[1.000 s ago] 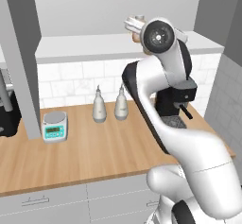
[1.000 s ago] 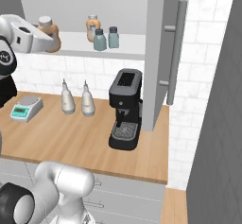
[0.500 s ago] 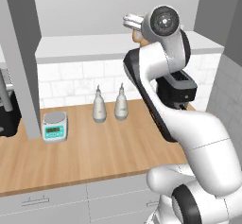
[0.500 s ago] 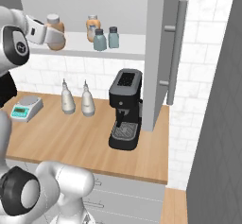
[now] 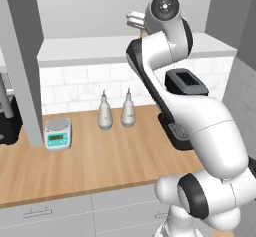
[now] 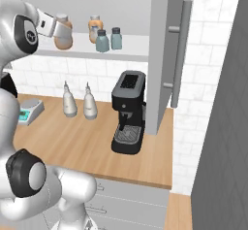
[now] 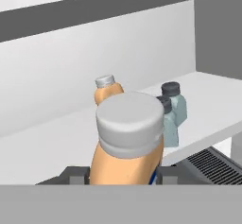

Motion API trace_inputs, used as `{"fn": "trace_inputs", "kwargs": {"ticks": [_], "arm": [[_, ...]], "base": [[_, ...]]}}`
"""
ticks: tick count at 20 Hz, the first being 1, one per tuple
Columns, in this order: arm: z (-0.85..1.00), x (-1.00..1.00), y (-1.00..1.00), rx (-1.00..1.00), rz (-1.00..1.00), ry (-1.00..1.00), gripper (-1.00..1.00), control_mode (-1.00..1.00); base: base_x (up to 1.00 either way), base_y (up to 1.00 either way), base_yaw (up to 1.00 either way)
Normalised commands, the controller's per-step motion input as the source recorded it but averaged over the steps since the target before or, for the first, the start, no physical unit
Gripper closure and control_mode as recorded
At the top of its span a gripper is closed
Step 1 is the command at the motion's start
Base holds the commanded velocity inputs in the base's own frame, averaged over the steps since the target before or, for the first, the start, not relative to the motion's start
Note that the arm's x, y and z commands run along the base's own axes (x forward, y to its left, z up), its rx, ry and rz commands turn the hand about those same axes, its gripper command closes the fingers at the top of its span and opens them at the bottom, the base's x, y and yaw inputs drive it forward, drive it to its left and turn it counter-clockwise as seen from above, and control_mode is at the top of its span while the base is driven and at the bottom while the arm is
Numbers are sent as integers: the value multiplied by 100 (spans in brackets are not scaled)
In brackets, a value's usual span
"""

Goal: Put the shaker and condiment bottle from the counter next to their counterparts in the cabinet.

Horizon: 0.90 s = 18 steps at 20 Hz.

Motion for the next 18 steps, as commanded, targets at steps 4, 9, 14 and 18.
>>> {"fn": "trace_inputs", "kwargs": {"ticks": [4,9,14,18], "arm": [[0,33,2,-5,0,2,100,-100],[-11,12,0,-8,0,-2,100,-100],[-13,9,0,-7,0,-3,100,-100],[-14,6,0,-2,1,0,100,-100]], "base": [[0,0,0],[0,0,0],[0,0,0],[0,0,0]]}}
